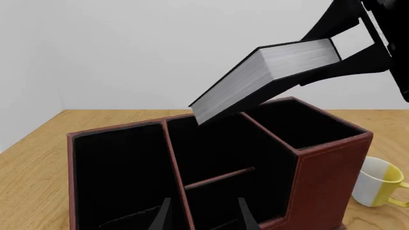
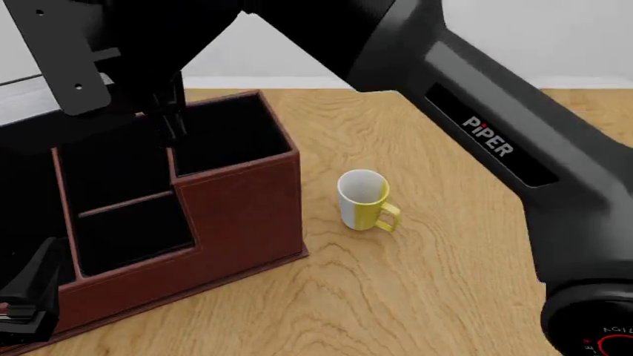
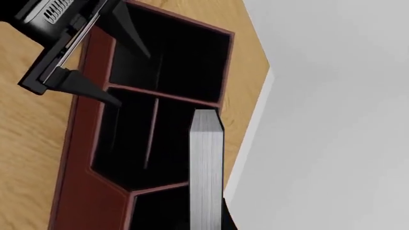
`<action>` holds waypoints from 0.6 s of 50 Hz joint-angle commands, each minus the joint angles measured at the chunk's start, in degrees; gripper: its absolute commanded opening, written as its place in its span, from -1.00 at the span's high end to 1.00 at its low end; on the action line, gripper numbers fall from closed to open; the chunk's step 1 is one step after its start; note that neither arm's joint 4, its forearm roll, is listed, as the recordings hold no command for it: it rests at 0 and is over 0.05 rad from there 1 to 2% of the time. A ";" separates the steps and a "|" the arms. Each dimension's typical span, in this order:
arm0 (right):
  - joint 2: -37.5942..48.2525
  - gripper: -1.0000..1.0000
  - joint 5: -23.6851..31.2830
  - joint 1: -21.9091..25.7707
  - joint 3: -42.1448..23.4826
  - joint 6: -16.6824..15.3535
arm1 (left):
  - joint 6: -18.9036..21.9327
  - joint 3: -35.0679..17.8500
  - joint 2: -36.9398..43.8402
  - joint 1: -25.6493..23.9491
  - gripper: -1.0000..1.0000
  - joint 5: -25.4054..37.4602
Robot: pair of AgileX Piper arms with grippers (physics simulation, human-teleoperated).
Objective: Pick up the book and place it in the front compartment of the caddy.
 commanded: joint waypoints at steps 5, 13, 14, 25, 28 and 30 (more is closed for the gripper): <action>5.72 1.00 0.59 -0.11 -8.44 1.80 | 0.00 0.00 0.00 0.00 -1.00 0.00; 8.03 1.00 0.91 -0.52 -10.61 2.40 | 0.00 0.00 0.00 0.00 -1.00 0.00; 8.92 1.00 1.51 -0.59 -11.94 2.90 | 0.00 0.00 0.00 0.00 -1.00 0.00; 11.04 1.00 1.72 -0.51 -13.34 5.11 | 0.00 0.00 0.00 0.00 -1.00 0.00; 12.82 1.00 2.68 -0.82 -15.66 5.44 | 0.00 0.00 0.00 0.00 -1.00 0.00; 14.22 1.00 3.72 -0.96 -17.98 5.82 | 0.00 0.00 0.00 0.00 -1.00 0.00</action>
